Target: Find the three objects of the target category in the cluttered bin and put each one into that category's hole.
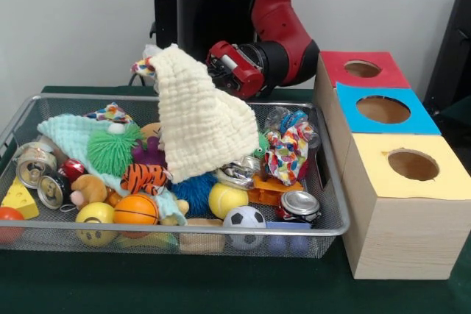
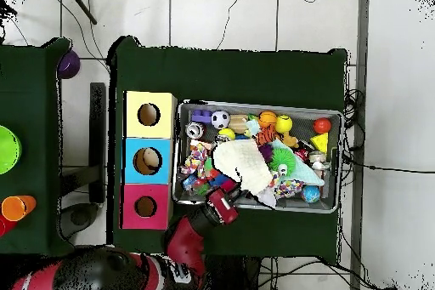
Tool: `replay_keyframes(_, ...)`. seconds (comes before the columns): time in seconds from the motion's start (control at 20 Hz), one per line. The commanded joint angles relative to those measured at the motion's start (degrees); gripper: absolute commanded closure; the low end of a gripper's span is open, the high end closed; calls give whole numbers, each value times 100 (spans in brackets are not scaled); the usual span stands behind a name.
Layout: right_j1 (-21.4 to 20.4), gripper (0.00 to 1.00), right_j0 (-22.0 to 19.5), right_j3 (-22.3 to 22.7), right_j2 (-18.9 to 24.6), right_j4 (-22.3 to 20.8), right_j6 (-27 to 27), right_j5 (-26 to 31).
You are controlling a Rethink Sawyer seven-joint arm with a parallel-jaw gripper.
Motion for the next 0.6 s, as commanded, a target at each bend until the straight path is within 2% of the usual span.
replay_keyframes(0.05, 615, 100, 158, -1371, 737, 761, 1574, -180)
replay_keyframes(0.45, 609, 100, 229, -1354, 648, 678, 1619, 96)
replay_keyframes(0.6, 609, 100, 207, -1327, 584, 442, 1910, 231)
